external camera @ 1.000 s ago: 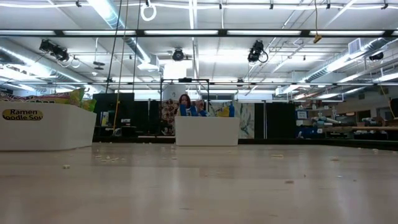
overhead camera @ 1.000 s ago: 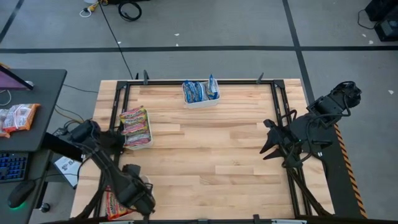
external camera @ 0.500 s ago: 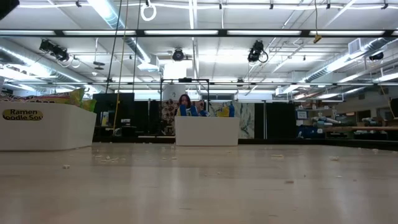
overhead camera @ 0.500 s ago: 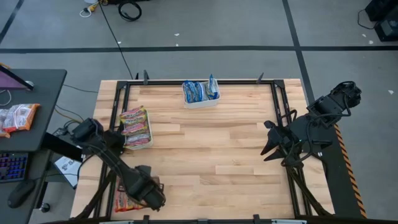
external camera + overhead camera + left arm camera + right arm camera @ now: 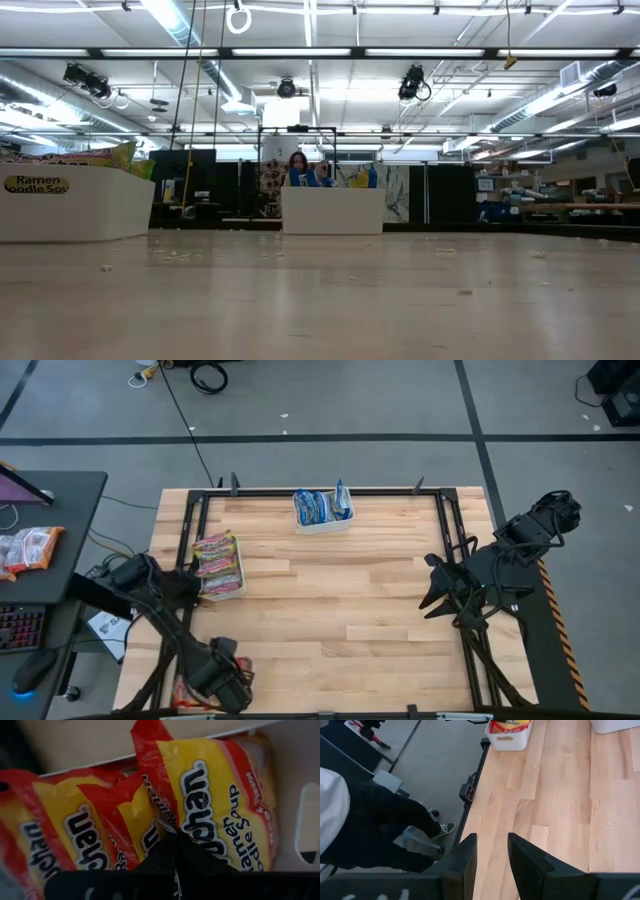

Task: Sort Maruchan noodles
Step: Put the red noodle pack into the bottom white bin, then return to Home Position

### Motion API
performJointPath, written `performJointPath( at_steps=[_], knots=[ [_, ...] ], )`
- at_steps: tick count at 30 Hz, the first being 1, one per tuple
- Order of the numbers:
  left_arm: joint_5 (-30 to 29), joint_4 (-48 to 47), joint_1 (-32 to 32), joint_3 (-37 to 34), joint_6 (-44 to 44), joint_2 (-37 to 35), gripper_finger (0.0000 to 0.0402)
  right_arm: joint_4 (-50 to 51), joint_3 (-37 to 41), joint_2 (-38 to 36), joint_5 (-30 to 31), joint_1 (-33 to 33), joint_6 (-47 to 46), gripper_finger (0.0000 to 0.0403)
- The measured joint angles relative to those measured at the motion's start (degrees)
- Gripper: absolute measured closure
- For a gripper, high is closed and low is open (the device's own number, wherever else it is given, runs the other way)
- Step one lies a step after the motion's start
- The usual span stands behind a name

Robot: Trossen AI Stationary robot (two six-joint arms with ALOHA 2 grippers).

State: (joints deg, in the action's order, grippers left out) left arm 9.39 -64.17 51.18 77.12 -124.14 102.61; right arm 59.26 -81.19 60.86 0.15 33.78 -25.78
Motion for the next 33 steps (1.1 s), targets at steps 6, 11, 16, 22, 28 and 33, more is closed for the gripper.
performJointPath(
  at_steps=[6,11,16,22,28,33],
  knots=[
    [3.93,-4.47,2.12,-0.08,-2.21,-1.85,0.039,0.02,0.0,0.0,-0.04,0.0,0.0,0.0287],
    [3.58,-3.8,1.34,-0.09,-1.81,-2.21,0.036,0.0,0.0,0.0,0.04,0.0,-1.14,0.0287],
    [2.67,-0.65,0.43,-0.09,-1.26,-2.74,0.0289,0.24,0.0,0.0,-1.56,0.02,-1.73,0.0285],
    [-6.51,0.73,0.39,1.36,0.26,-7.47,0.0199,-1.41,0.0,-0.13,1.84,-0.11,4.65,0.0282],
    [-40.47,-0.5,0.15,4.26,11.79,-14.22,0.0187,-7.74,0.07,-0.13,2.25,-3.45,14.4,0.0288],
    [-65.8,-7.23,-3.36,4.26,24.81,-19.06,0.0237,-21.69,4.01,-0.15,-4.81,-12.47,19.77,0.0314]
  ],
)
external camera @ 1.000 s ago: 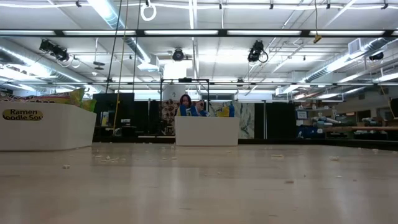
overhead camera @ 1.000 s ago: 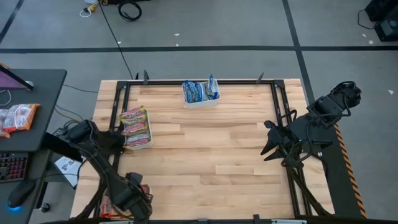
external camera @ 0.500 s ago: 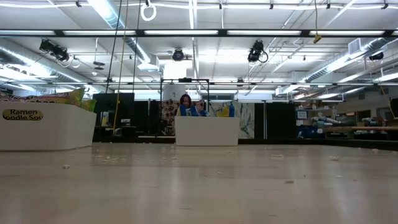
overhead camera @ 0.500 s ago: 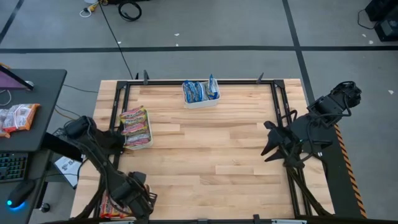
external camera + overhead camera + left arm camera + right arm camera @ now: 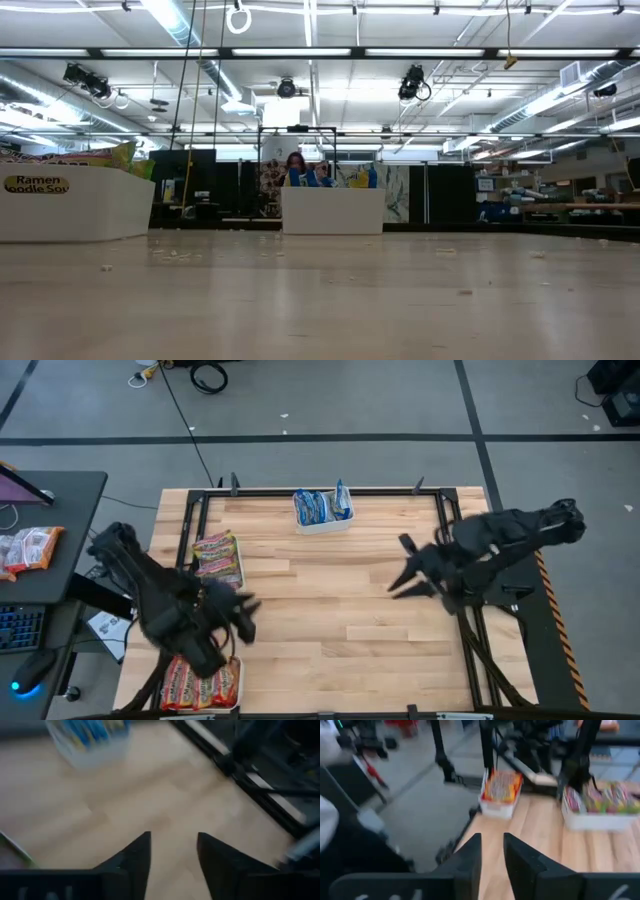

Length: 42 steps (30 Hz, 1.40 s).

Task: Sort Maruchan noodles
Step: Return to Home Position

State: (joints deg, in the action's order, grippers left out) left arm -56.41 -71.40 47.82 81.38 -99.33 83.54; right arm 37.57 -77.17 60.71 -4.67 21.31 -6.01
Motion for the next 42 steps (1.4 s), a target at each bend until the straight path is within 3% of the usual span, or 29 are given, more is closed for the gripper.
performJointPath(
  at_steps=[4,7,10,13,16,19,22,27,30,32,35,42],
  knots=[
    [-3.01,-5.2,-3.91,-1.84,7.32,-5.4,0.0297,-12.55,6.03,0.05,-9.2,-9.99,-1.1,0.0357],
    [-3.17,-1.61,-5.02,-6.99,14.44,-12.39,0.0347,-19.24,9.19,0.04,-10.05,-17.27,-2.79,0.0393],
    [-3.43,5.36,-4.13,-14.85,21.76,-21.52,0.039,-22.74,9.84,-0.83,-9.92,-23.12,-3.44,0.0391],
    [-3.36,15.72,-3.36,-24.17,30.69,-32.08,0.0392,-25.42,9.84,-2.8,-9.12,-27.25,-2.93,0.0392],
    [-0.98,31.18,-3.32,-34.09,42.99,-42.82,0.0394,-25.69,9.83,-4.54,-2.76,-29.18,-2.79,0.0397],
    [6.09,48.55,-5.29,-42.19,57.6,-52.16,0.0397,-25.8,11.43,-6.0,7.51,-28.95,-6.46,0.0392],
    [13.29,60.16,-9.39,-47.25,68.56,-59.1,0.0397,-25.44,15.18,-6.74,14.01,-27.29,-8.67,0.0377],
    [20.68,61.8,-17.77,-48.55,74.56,-63.91,0.0398,-24.47,22.4,-6.92,17.99,-26.43,-7.56,0.0365],
    [27.33,61.67,-23.33,-48.59,76.45,-63.99,0.0399,-23.54,26.23,-6.71,20.0,-26.54,-15.88,0.0366],
    [31.75,61.38,-27.46,-48.59,76.84,-63.59,0.0399,-25.93,27.83,-7.19,17.83,-26.58,-18.65,0.0367],
    [38.07,61.58,-34.69,-49.66,78.91,-63.35,0.0399,-36.49,30.7,-8.75,8.34,-25.08,-11.31,0.0367],
    [52.65,69.19,-52.51,-55.86,80.41,-65.98,0.0399,-52.56,44.15,-19.89,0.29,-24.79,-8.62,0.037]
  ],
)
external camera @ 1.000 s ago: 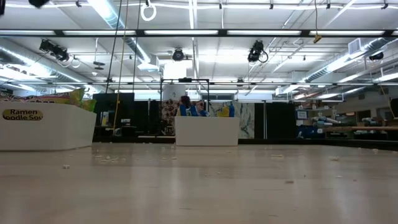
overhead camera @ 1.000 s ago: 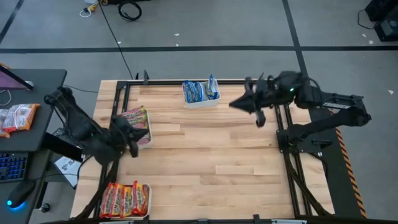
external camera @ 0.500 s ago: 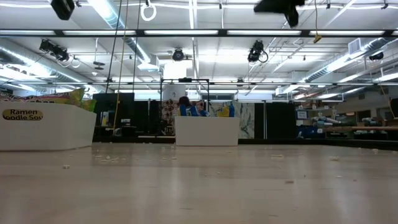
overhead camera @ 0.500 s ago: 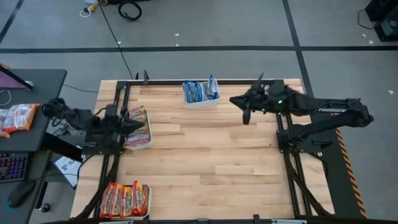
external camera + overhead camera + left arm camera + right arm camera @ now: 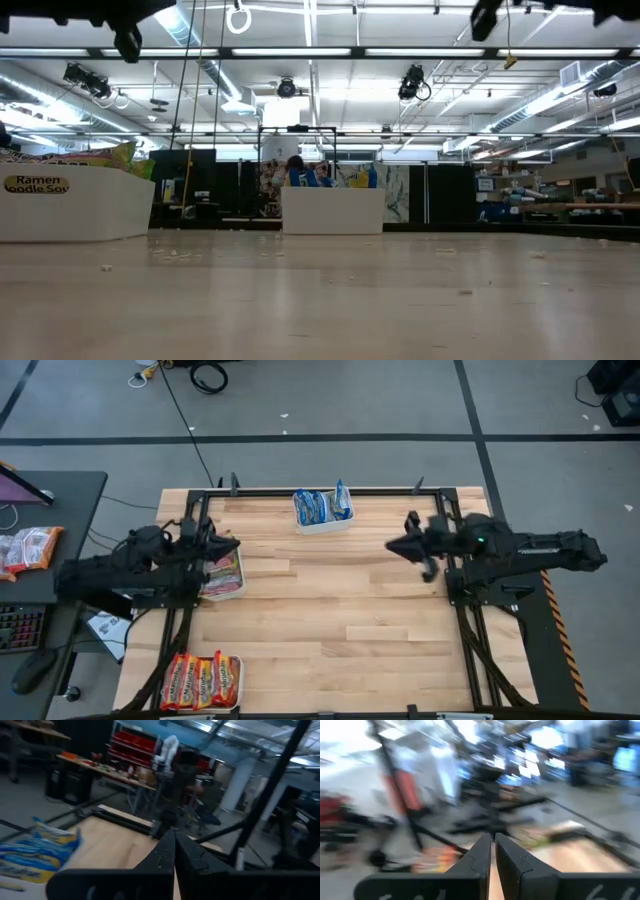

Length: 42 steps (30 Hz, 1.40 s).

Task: Sort Maruchan noodles
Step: Return to Home Position

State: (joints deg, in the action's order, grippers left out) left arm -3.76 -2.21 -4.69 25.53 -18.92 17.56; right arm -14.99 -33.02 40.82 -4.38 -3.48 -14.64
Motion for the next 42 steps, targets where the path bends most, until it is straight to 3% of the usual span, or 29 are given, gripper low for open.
performJointPath(
  at_steps=[5,10,14,21,25,27,32,38,42],
  knots=[
    [3.84,-0.65,-9.0,-3.18,2.8,-5.31,0.0399,-10.51,12.96,-14.11,-4.51,-1.21,-5.27,0.0371],
    [7.9,-0.61,-13.35,-5.67,1.08,-11.3,0.0399,-9.15,20.04,-29.54,-4.37,-1.36,-8.75,0.0378],
    [9.4,-0.58,-14.19,-9.32,-2.37,-15.45,0.0399,-1.24,21.45,-40.09,-4.32,-1.56,-8.07,0.0384],
    [2.29,1.49,-13.42,-17.44,-11.67,-17.3,0.0399,3.79,21.43,-40.68,-7.51,-1.81,-7.78,0.0385],
    [1.65,1.78,-10.36,-19.36,-15.54,-17.33,0.04,-5.53,27.09,-40.44,-5.14,-0.15,-6.37,0.0387],
    [-0.12,2.13,-8.03,-19.48,-15.37,-17.36,0.04,-11.88,31.74,-40.37,-3.98,1.25,-5.82,0.0389],
    [-2.22,0.43,-1.91,-19.55,-12.69,-17.36,0.0401,-11.29,32.61,-40.25,-2.81,4.36,1.13,0.0389],
    [-2.36,-1.3,3.79,-19.59,-7.06,-17.36,0.0401,-2.65,32.64,-40.15,-5.93,5.37,10.69,0.0389],
    [5.79,-0.82,3.63,-19.53,-3.13,-17.47,0.0401,9.72,32.66,-37.31,-9.13,7.69,-4.84,0.0382]
  ],
)
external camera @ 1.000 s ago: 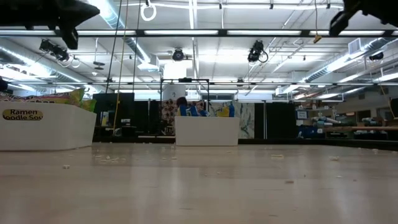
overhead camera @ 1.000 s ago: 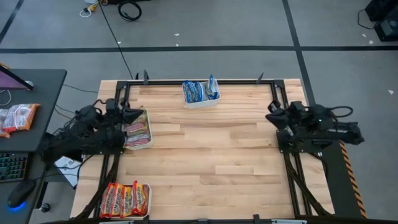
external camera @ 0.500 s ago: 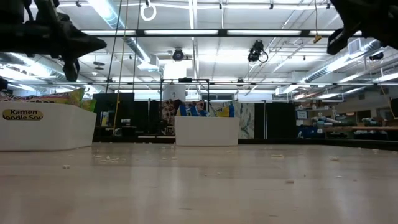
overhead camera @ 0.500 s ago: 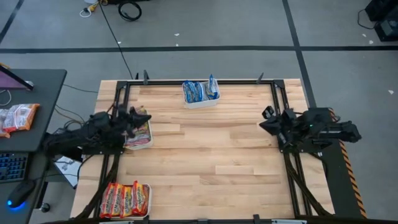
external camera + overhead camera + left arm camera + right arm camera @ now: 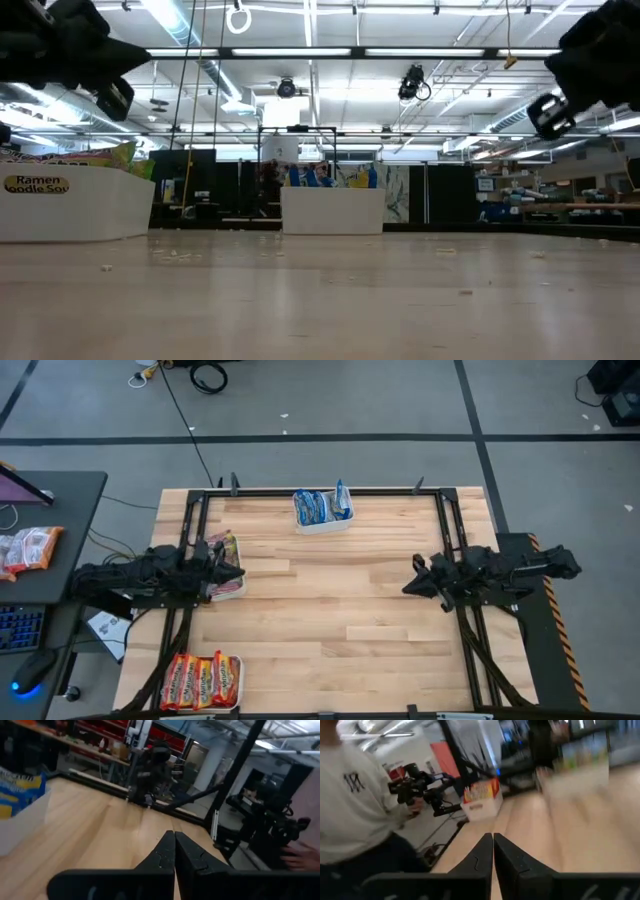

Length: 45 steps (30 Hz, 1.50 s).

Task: Sort Maruchan noodles
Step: Return to Home Position

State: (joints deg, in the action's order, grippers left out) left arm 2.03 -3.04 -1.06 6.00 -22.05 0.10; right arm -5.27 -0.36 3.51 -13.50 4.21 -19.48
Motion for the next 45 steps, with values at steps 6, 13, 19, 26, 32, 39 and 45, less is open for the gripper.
performJointPath(
  at_steps=[6,13,19,26,32,39,45],
  knots=[
    [3.94,3.49,-3.23,0.11,9.96,-0.02,0.04,0.99,0.0,3.16,0.27,1.03,-14.52,0.0379],
    [11.29,1.99,-9.02,-2.36,10.42,0.0,0.0398,1.07,-0.02,3.89,0.33,1.03,-14.98,0.038],
    [9.93,2.3,-12.23,-3.43,19.76,0.25,0.0397,0.95,-0.02,3.89,0.33,1.03,-14.89,0.038],
    [3.47,1.95,-12.79,-3.43,16.95,0.26,0.0396,0.84,-0.02,3.89,0.33,1.03,-14.87,0.038],
    [3.14,1.95,-12.77,-3.43,16.75,0.26,0.0395,0.84,-0.02,3.89,0.33,1.03,-14.89,0.038],
    [3.12,1.95,-12.77,-3.43,16.73,0.26,0.0395,0.84,-0.02,3.89,0.33,1.03,-14.87,0.038],
    [3.08,2.0,-12.06,-3.43,16.74,0.13,0.0395,1.34,-0.02,3.68,0.33,1.03,-14.87,0.038]
  ],
)
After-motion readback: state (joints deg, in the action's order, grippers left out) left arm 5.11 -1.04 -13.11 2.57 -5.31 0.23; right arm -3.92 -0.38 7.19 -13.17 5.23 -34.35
